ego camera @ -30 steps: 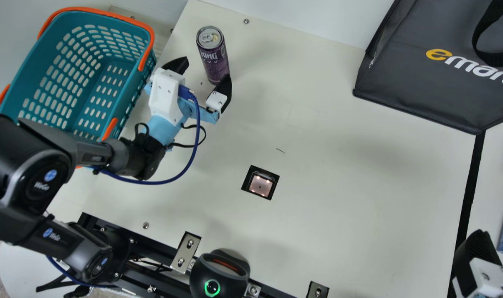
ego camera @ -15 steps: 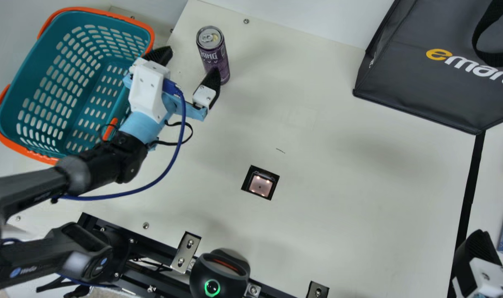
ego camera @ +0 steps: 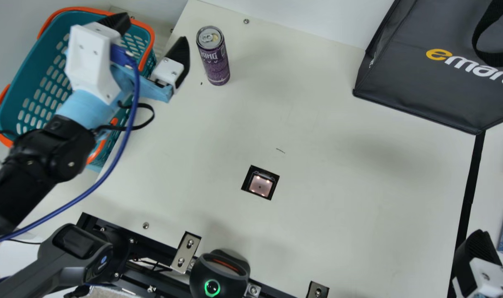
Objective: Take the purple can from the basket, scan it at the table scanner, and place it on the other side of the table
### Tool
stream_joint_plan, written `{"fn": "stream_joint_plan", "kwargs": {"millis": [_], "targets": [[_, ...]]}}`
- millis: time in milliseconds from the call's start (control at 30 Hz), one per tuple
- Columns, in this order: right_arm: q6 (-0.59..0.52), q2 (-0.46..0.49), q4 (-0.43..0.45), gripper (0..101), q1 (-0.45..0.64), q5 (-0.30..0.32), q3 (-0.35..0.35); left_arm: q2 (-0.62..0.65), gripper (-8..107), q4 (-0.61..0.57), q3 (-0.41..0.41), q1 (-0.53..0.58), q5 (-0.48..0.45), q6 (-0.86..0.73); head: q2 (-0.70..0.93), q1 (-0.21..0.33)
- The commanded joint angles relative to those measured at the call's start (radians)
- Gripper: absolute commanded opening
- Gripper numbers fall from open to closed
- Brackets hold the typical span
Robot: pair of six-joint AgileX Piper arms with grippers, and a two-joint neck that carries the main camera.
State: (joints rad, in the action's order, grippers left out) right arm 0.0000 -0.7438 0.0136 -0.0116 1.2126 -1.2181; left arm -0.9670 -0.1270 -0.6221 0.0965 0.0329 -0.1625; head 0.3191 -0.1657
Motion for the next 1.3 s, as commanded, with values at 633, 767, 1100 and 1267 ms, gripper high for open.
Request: {"fn": "stream_joint_plan", "kwargs": {"millis": [633,767,1100,1267], "targets": [[0.0,0.0,0.0,95,0.0,0.0,0.0,0.376,90,0.02,-0.226,-0.052,-0.902,0.123,0.002,0.027],[0.0,0.0,0.0,95,0.0,0.0,0.0,0.398,90,0.019,-0.24,-0.057,-0.893,0.124,0.002,0.027],[0.0,0.0,0.0,95,0.0,0.0,0.0,0.409,90,0.019,-0.241,-0.057,-0.943,0.124,-0.114,0.027],[0.0,0.0,0.0,95,0.0,0.0,0.0,0.409,90,0.019,-0.241,-0.057,-0.943,0.124,-0.231,0.027]]}}
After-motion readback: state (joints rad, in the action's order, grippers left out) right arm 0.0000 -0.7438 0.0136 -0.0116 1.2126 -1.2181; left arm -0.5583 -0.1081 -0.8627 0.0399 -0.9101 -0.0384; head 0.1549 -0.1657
